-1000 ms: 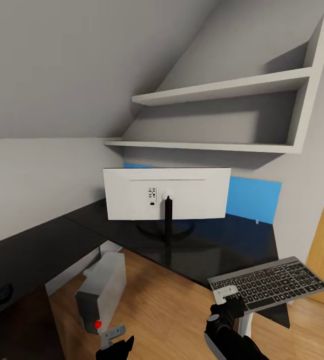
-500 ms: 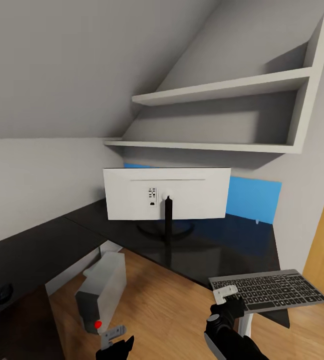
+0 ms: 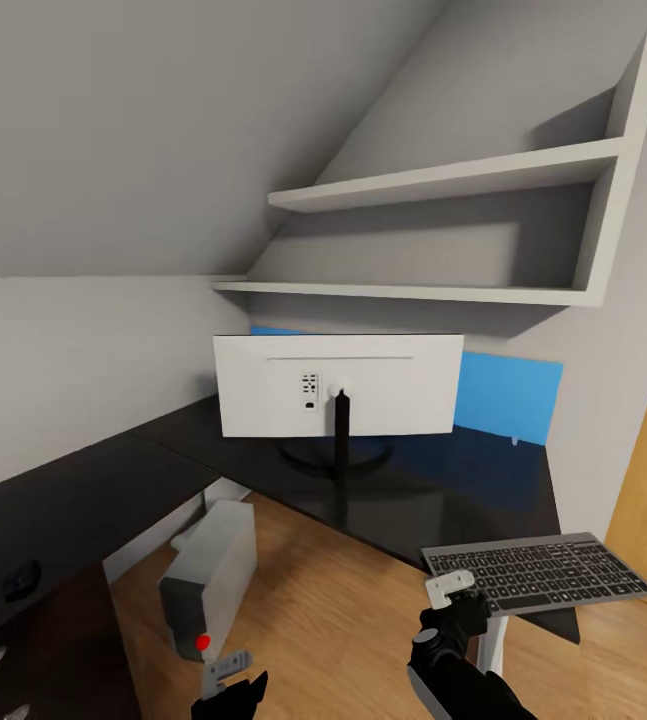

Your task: In the bedroom, organize the workspace by keeping the computer under the desk, ensuring the monitor is on the desk, placing the keyboard on the desk next to the monitor, placing the mouse on the desk next to the keyboard, moving the folder from the swivel chair onto the desk next to the mouse, stacking the notebook on top of the folder with the pen on top of the notebook, and positioning the swivel chair next to the desk.

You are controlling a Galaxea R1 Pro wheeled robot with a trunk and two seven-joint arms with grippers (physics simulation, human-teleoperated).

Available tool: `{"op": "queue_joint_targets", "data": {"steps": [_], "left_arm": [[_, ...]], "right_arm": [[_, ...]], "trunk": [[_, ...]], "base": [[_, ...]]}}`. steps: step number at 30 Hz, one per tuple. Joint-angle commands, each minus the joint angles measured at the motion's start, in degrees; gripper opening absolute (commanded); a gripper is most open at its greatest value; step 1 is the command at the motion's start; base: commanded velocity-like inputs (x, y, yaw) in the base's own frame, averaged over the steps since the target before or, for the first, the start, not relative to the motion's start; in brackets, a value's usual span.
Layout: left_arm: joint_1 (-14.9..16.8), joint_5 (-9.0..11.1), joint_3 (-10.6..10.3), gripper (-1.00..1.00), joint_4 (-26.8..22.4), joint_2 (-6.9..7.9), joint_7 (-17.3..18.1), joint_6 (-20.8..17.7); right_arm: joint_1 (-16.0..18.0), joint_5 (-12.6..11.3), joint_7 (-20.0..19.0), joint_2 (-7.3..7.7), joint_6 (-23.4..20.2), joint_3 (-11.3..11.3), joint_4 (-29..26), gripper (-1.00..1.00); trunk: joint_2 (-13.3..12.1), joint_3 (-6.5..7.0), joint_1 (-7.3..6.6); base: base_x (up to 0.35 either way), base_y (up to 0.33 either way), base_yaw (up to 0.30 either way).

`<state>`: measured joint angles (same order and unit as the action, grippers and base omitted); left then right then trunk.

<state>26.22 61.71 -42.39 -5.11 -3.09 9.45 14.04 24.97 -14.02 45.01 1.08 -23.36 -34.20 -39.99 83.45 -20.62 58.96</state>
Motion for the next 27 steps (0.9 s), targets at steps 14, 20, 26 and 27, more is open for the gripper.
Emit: {"op": "queue_joint_targets", "data": {"steps": [14, 20, 26, 27], "left_arm": [[0.1, 0.6, -0.4, 1.0, 0.1, 0.01, 0.3, 0.2], [0.1, 0.6, -0.4, 1.0, 0.1, 0.01, 0.2, 0.2], [0.1, 0.7, -0.3, 1.0, 0.2, 0.03, 0.2, 0.2], [0.1, 0.7, -0.3, 1.0, 0.2, 0.05, 0.2, 0.1]], "right_arm": [[0.1, -0.4, 0.4, 0.08, -0.5, -0.4, -0.1, 1.0], [0.1, -0.4, 0.4, 0.07, -0.5, -0.4, -0.1, 1.0], [0.1, -0.6, 0.5, 0.07, -0.3, -0.3, -0.2, 1.0], [0.1, -0.6, 0.6, 0.06, -0.3, -0.3, -0.2, 1.0]], "trunk": [[0.0, -0.07, 0.0], [0.0, -0.07, 0.0], [0.0, -0.07, 0.0], [0.0, -0.07, 0.0]], "base": [[-0.066, 0.003, 0.0], [-0.143, 0.0, 0.0], [-0.023, 0.0, 0.0], [-0.006, 0.0, 0.0]]}}
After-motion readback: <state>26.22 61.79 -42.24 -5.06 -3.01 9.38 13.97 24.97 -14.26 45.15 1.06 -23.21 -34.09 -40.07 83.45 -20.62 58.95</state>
